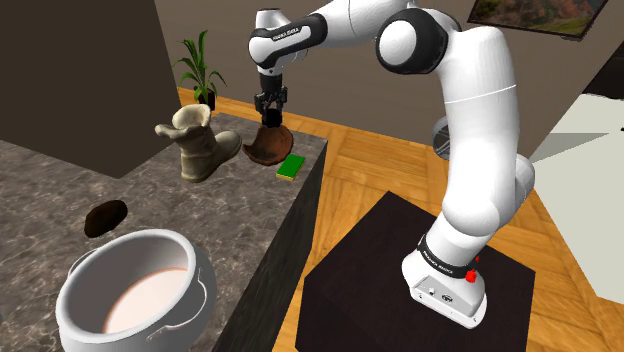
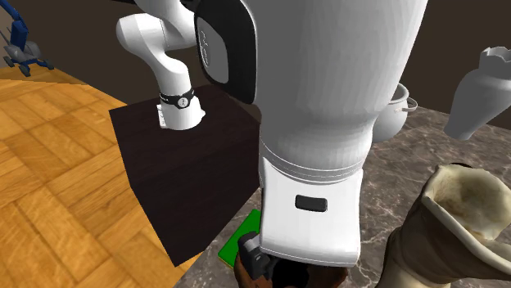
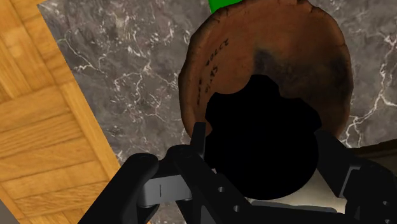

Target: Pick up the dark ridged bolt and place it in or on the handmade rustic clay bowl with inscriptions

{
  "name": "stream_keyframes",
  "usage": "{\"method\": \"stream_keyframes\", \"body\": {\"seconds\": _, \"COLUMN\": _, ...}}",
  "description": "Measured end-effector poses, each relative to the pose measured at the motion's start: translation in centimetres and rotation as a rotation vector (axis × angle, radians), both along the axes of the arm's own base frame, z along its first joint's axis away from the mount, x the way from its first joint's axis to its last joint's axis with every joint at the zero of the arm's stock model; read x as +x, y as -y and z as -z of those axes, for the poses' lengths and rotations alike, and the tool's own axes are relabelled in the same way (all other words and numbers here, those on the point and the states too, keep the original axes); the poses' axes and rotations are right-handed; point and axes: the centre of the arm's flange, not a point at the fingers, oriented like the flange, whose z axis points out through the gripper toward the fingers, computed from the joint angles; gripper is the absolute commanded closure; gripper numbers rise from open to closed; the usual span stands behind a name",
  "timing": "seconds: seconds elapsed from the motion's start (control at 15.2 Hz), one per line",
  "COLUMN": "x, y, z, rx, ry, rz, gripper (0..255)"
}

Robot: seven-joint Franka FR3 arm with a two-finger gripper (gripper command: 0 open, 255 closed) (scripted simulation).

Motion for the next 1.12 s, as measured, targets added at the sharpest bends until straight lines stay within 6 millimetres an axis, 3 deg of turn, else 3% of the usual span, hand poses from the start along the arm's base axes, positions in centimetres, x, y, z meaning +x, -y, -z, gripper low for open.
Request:
{"method": "stream_keyframes", "body": {"seconds": 0.59, "x": 0.0, "y": 0.0, "z": 4.9, "rx": 0.0, "ry": 0.0, "rz": 0.0, "gripper": 255}}
{"method": "stream_keyframes", "body": {"seconds": 0.99, "x": 0.0, "y": 0.0, "z": 5.4, "rx": 0.0, "ry": 0.0, "rz": 0.0, "gripper": 255}}
{"method": "stream_keyframes", "body": {"seconds": 1.06, "x": 0.0, "y": 0.0, "z": 5.5, "rx": 0.0, "ry": 0.0, "rz": 0.0, "gripper": 0}}
{"method": "stream_keyframes", "body": {"seconds": 1.12, "x": 0.0, "y": 0.0, "z": 5.5, "rx": 0.0, "ry": 0.0, "rz": 0.0, "gripper": 0}}
